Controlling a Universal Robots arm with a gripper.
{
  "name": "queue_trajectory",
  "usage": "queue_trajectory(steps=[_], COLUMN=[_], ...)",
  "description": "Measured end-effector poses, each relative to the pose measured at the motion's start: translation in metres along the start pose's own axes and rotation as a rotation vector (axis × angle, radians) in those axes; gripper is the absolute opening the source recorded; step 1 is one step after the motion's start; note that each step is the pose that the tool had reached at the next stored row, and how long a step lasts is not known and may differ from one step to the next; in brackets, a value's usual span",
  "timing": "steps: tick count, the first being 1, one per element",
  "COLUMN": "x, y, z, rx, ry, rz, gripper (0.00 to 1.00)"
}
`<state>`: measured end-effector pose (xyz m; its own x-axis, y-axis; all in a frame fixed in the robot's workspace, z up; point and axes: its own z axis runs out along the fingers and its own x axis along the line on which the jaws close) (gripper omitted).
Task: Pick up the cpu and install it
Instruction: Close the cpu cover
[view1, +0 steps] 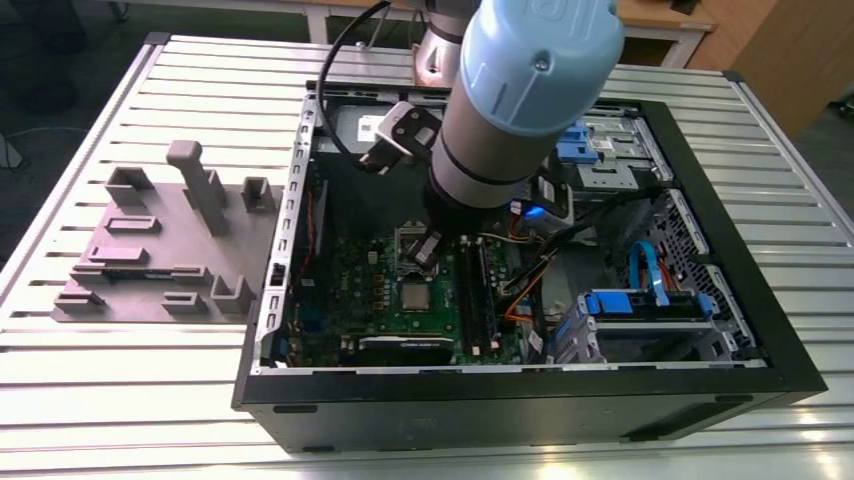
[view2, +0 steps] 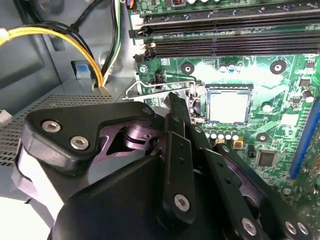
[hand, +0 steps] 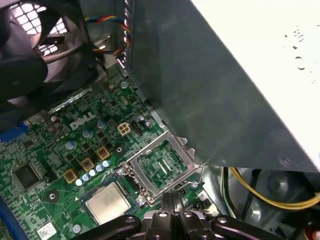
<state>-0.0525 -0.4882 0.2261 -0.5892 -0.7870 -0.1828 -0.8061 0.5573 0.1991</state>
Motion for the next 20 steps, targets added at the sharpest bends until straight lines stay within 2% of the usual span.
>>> queue_trajectory(steps=[4,14,15,16,19,20], x=[-0.0045,-0.0146,-0.0151,-0.0155,-0.017,-0.0177], y=[-0.0031,-0.0054,-0.0054,-0.0056,-0.0058,-0.0058], z=[0.0019,0.0082,0.0089,0.0093,0.0101,0.0109], rx=[-0.0009,-0.0071,-0.0099,-0.0151,-0.0362,-0.0403], ry=[0.0011,-0.0005,-0.004,-0.0108,-0.0399,-0.0456], rz=[-0.006,-0.021,-0.022,-0.023,-0.026,-0.027], gripper=[0.1,0.1,0.1,0.1,0.1,0.1])
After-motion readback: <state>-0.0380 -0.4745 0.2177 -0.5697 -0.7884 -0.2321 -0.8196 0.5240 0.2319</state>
